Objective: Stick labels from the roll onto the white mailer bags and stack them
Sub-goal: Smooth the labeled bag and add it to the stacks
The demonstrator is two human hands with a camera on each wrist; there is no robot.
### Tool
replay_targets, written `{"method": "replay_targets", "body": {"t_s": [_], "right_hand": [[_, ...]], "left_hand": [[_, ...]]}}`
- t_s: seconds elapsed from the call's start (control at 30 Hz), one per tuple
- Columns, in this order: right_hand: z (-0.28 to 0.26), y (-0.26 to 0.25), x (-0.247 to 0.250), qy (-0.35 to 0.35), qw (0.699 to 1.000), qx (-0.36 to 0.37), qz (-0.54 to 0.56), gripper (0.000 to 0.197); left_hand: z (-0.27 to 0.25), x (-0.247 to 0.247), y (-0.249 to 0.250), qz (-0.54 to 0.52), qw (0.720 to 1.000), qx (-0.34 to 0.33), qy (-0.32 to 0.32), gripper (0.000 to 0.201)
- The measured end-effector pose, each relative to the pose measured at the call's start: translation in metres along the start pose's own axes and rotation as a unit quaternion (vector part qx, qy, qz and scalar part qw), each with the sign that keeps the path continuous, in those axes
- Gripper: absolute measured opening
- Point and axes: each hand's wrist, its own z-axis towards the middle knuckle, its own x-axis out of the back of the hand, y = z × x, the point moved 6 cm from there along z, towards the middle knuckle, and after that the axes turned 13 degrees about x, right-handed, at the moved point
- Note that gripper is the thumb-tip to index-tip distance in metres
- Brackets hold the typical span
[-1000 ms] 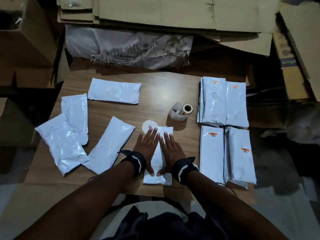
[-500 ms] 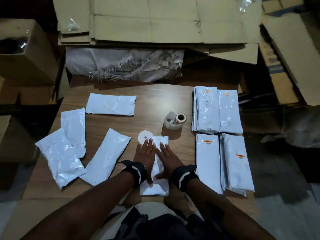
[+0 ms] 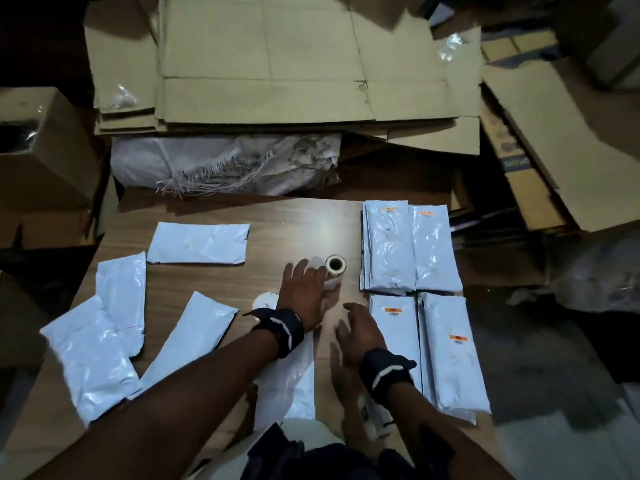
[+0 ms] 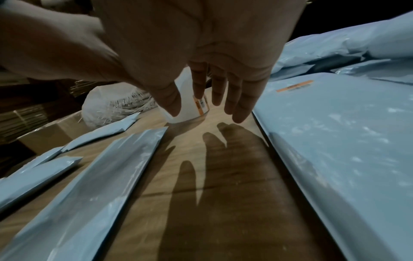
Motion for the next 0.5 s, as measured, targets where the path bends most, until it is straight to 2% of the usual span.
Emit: {"method": "replay_targets", "body": {"t_s": [0.1, 0.23, 0.37, 0.5], "right_hand": [[0.004, 0.008, 0.003, 0.024, 0.999, -0.025, 0.035, 0.047], [0.013, 0.015, 0.007, 0.052, 0.995, -0.058, 0.070, 0.042], [0.025, 0.014, 0.011, 0.062, 0.990, -0.075, 0.100, 0.040], [0.040, 0.008, 0.017, 0.056, 0.992, -0.072, 0.091, 0.041]], "left_hand": [[0.010, -0.003, 0.004, 0.029, 1.000, 0.001, 0.002, 0.053], [0.020, -0.012, 0.014, 0.052, 0.998, 0.004, -0.019, 0.045], [0.029, -0.023, 0.017, 0.041, 0.998, 0.026, -0.048, 0.042], [0.035, -0.023, 0.021, 0.025, 0.998, 0.026, -0.053, 0.025]]}}
